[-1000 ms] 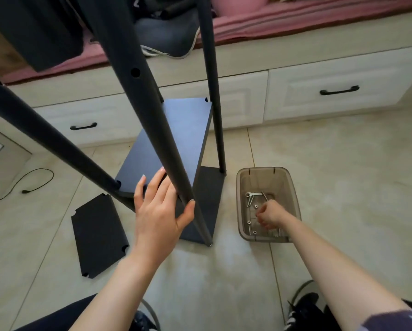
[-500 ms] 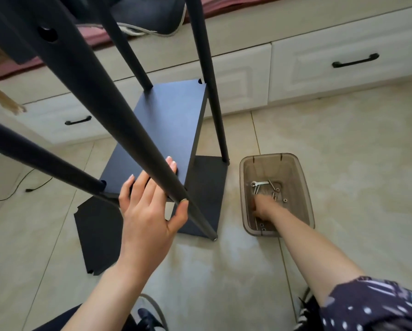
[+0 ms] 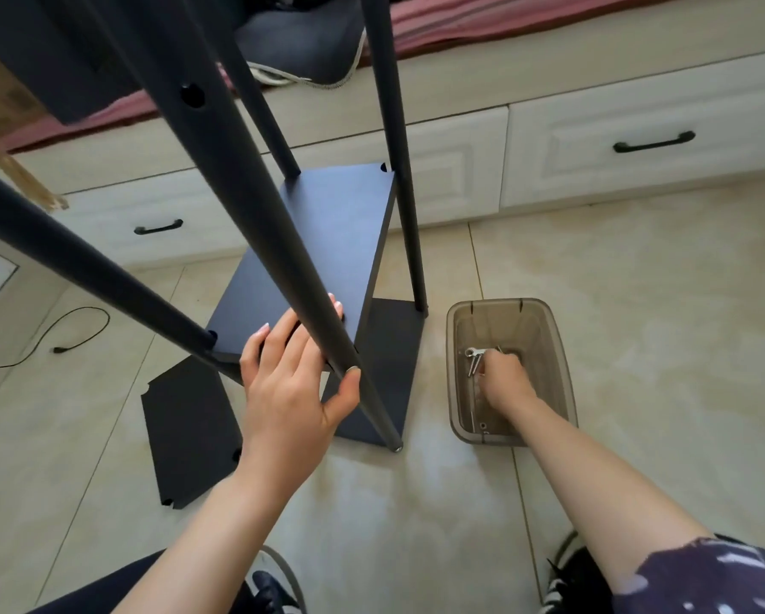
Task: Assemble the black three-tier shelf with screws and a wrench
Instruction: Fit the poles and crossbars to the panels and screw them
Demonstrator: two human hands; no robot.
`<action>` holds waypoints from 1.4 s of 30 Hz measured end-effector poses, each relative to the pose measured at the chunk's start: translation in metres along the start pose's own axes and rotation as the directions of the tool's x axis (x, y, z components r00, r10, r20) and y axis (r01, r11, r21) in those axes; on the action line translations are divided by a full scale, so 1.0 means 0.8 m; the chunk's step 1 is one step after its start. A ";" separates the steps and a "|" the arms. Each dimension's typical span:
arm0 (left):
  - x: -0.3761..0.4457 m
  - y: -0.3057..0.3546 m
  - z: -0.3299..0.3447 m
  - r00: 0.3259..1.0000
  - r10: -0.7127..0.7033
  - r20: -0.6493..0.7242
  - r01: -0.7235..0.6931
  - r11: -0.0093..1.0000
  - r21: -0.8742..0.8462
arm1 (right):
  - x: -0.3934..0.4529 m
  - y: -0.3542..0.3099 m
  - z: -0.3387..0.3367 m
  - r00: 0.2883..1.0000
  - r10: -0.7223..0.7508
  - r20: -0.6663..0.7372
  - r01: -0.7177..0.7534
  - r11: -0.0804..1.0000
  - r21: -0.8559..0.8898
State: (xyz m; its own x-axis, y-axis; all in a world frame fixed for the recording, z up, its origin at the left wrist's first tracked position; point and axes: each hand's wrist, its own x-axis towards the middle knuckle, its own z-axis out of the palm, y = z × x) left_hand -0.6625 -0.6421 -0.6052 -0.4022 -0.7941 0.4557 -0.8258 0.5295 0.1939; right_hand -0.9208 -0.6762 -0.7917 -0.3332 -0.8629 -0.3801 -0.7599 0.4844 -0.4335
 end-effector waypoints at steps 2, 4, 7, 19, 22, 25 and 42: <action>0.001 0.003 -0.003 1.000 -0.010 0.021 0.010 1.000 -0.013 | -0.016 -0.017 -0.009 0.990 -0.006 -0.144 0.023 0.993 0.112; 0.004 0.006 -0.008 0.999 -0.022 0.039 0.023 0.999 -0.027 | -0.035 -0.043 -0.020 0.967 -0.016 -0.252 0.102 0.939 0.330; 0.006 0.012 -0.019 0.995 -0.053 0.088 0.057 0.997 -0.044 | -0.069 -0.092 -0.042 0.966 -0.012 -0.259 0.193 0.699 0.689; 0.026 0.018 -0.047 0.946 -0.209 0.246 0.283 0.905 -0.318 | -0.150 -0.170 -0.011 0.979 -0.203 -0.011 0.082 0.348 0.934; 0.033 0.020 -0.052 0.917 -0.245 0.316 0.345 0.884 -0.315 | -0.150 -0.174 -0.011 0.972 -0.232 0.017 0.062 0.328 0.943; 0.039 0.021 -0.058 0.911 -0.250 0.329 0.340 0.905 -0.255 | -0.146 -0.177 -0.011 0.968 -0.251 0.005 0.083 0.341 0.937; 0.036 -0.104 -0.135 0.868 -0.377 0.324 0.496 0.690 -0.527 | -0.150 -0.278 -0.037 0.938 -0.333 0.094 0.112 0.548 0.829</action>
State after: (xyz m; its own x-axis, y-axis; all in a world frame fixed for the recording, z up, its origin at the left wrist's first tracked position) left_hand -0.5625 -0.6770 -0.5142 -0.1660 -0.9853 0.0414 -0.5612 0.1290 0.8176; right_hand -0.7283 -0.6846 -0.6252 -0.0069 -0.9573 -0.2889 0.0092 0.2888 -0.9573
